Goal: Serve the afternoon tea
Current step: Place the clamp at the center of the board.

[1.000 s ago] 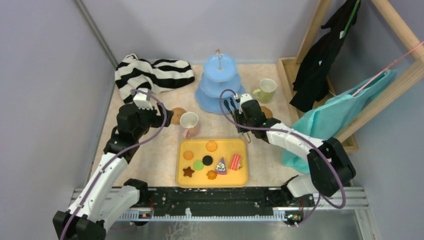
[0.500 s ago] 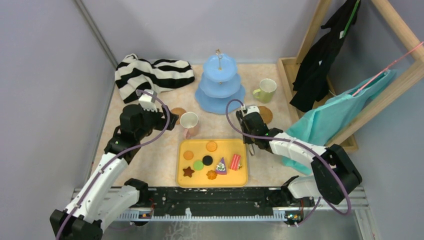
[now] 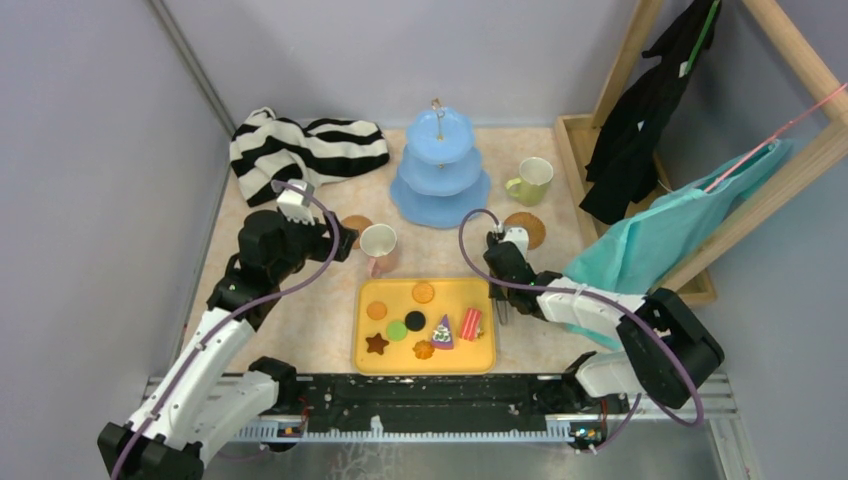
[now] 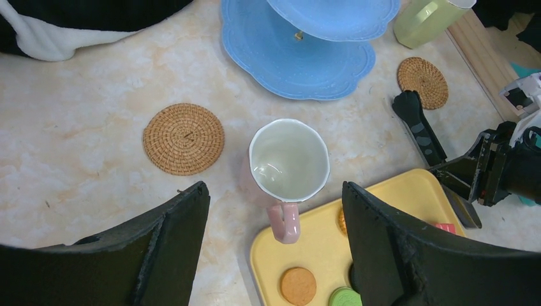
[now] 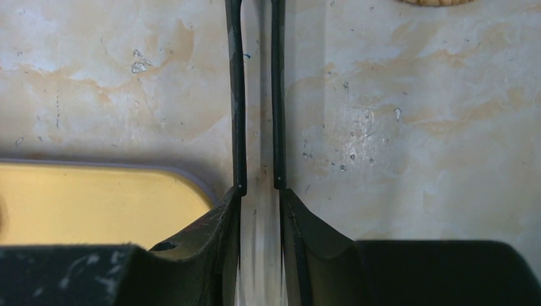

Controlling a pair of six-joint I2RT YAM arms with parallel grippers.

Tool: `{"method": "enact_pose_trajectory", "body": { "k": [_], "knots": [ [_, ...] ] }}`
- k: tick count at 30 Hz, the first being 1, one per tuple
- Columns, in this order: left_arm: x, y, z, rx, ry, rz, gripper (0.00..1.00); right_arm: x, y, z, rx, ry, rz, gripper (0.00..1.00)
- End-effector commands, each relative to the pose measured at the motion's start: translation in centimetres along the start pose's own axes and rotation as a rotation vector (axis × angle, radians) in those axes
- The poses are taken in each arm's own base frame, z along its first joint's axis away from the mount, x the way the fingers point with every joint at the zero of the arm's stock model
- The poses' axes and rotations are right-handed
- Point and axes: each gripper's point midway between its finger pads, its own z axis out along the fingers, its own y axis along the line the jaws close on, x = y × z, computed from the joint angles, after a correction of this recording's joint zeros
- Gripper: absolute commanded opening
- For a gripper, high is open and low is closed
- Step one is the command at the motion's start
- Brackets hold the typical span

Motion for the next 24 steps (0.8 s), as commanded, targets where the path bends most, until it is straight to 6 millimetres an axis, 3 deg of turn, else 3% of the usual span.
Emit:
{"method": "enact_pose_trajectory", "body": {
  "k": [1,14,20,24],
  "knots": [
    [-1.6,-0.8,-0.6,0.022,-0.049,0.01,0.82,-1.3,1.1,0.1,0.008,-0.093,0.087,0.27],
    [-2.2,-0.9,-1.3,0.022,-0.073,0.014,0.83,1.1,3.5,-0.4,0.011,-0.1,0.148,0.27],
    [-1.8,-0.8,-1.6,0.012,-0.053,0.01,0.83,1.0,3.9,-0.3,0.038,-0.105,0.14,0.27],
    [-1.8,-0.4,-1.7,-0.016,-0.029,0.01,0.81,-0.3,3.5,-1.2,0.055,-0.144,0.131,0.26]
  ]
}}
